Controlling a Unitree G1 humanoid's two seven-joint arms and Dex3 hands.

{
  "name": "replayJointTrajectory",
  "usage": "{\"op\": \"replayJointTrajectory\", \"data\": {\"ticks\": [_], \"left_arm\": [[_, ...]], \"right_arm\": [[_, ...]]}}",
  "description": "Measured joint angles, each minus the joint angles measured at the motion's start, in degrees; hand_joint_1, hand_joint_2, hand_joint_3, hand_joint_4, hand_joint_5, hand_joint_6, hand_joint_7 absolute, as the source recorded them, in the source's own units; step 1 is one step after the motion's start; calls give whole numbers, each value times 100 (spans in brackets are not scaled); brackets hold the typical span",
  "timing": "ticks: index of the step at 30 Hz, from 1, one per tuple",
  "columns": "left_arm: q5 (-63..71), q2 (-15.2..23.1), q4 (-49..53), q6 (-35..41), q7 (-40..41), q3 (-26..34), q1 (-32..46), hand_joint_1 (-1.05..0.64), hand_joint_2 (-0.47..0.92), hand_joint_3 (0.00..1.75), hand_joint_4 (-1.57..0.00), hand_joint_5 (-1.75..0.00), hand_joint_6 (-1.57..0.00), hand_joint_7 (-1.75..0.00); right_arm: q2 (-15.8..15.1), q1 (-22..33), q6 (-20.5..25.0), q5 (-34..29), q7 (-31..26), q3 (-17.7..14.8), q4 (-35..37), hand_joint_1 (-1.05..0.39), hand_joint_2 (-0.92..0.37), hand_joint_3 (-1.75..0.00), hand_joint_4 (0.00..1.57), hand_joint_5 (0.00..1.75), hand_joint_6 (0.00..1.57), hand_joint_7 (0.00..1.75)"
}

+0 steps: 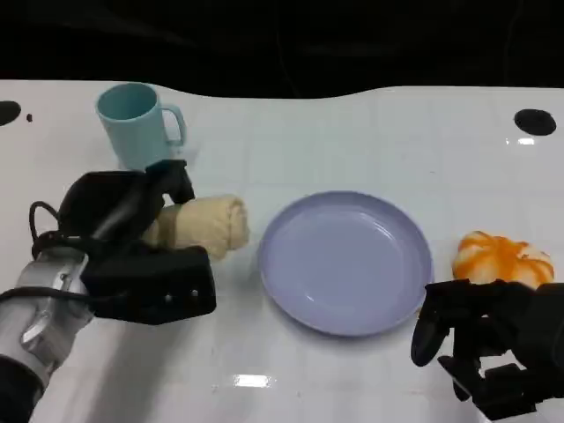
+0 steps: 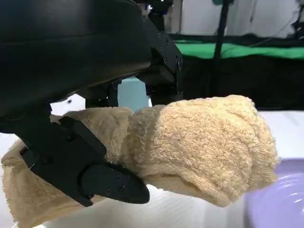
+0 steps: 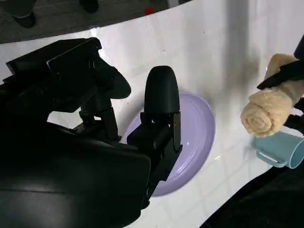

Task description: Grasp the towel on the left side of the plate with the left hand and place it into the plate.

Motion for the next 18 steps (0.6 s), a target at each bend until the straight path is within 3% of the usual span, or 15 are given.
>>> {"op": "replayJointTrajectory", "data": {"ticks": [4,5,9,18], "left_arm": [[-51,-147,-486,-32,-128,-3,13,-25,51,102,-87,-175,-60,-175],[-52,-209,-625,-12,-210,-12,15,-25,51,99,-86,-175,-68,-146],[-45,-451,-1043,155,-541,-87,16,-21,45,106,-87,-175,-63,-172],[30,-1064,-1270,458,-1094,-409,-89,-21,44,109,-90,-175,-62,-175]], "right_arm": [[-2,1,55,-7,0,1,-15,3,-62,-99,68,169,67,143],[-3,0,65,-12,0,2,-19,3,-62,-99,69,169,67,143],[-4,-2,92,-18,-1,11,-29,3,-62,-99,69,168,68,142],[-4,-19,111,-25,-1,47,-48,3,-63,-99,69,168,68,143]]}}
